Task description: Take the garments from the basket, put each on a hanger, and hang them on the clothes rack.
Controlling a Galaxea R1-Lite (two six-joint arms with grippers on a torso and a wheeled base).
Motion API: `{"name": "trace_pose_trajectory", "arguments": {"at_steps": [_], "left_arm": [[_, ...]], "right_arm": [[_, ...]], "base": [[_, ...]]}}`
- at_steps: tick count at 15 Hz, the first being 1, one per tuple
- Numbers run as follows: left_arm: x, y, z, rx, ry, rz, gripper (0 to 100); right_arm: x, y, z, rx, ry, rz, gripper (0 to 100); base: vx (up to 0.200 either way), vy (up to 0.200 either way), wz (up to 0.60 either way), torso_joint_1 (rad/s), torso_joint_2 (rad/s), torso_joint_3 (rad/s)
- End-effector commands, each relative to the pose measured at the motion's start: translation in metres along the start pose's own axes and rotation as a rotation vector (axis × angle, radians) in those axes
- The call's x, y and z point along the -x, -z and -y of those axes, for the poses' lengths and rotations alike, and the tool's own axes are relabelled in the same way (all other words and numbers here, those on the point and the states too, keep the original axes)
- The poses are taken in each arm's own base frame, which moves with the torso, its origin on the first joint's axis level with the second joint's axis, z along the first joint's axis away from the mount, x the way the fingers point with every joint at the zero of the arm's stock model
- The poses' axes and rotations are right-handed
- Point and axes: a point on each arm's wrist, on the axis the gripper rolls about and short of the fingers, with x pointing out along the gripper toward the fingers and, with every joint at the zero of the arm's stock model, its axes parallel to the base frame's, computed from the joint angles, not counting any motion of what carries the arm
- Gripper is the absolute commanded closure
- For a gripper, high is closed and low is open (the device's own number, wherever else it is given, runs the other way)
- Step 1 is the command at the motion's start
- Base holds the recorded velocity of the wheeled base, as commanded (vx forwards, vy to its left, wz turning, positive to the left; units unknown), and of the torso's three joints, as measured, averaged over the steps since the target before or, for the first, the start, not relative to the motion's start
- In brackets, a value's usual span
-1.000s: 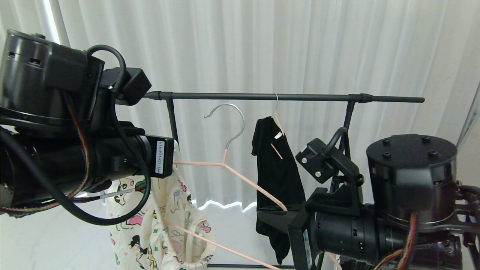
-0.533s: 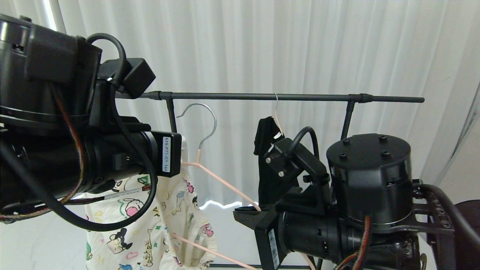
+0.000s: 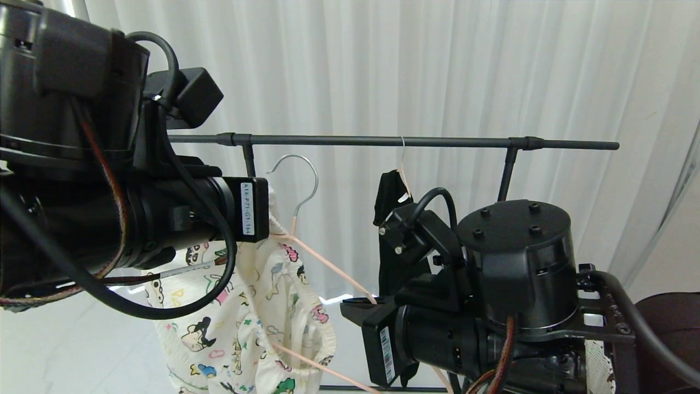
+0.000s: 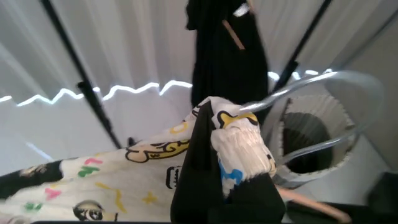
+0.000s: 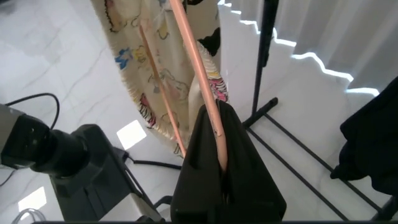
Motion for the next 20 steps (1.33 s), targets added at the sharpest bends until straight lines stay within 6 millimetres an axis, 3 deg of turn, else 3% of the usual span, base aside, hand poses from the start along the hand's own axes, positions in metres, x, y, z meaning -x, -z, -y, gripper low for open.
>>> {"name": "trace_pose_trajectory", "arguments": {"at_steps": [1,6,12,13,17,20], "left_arm": [[-0.005,-0.003,0.018,0.015,0.047,-0.006,100],[-0.013,0.008,0.022,-0.006,-0.024,-0.028,100],[-0.005,0.008,0.019,0.005,-0.025,-0.008,100],[-0.005,0.007,0.02,0.01,-0.016,0.006,0],[-0.004,0.007,0.03,0.005,0.028,0.031,0],[0.001,0.012,0.025,0.004,0.013,0.032,0]], "right_arm": [[-0.002,0.001,-0.004,0.005,-0.01,-0.001,100],[0.0,0.003,0.001,-0.014,0.063,0.018,100],[0.0,0.001,0.006,-0.053,0.127,0.045,100],[0.0,0.001,0.006,-0.053,0.126,0.048,100],[0.0,0.0,0.007,-0.059,0.142,0.107,100],[0.003,0.004,0.01,-0.067,0.185,0.166,100]], "base": [[0.0,0.0,0.0,0.0,0.0,0.0],[0.0,0.0,0.0,0.0,0.0,0.0],[0.0,0.0,0.0,0.0,0.0,0.0],[0.0,0.0,0.0,0.0,0.0,0.0],[0.0,0.0,0.0,0.0,0.0,0.0],[0.0,0.0,0.0,0.0,0.0,0.0]]}}
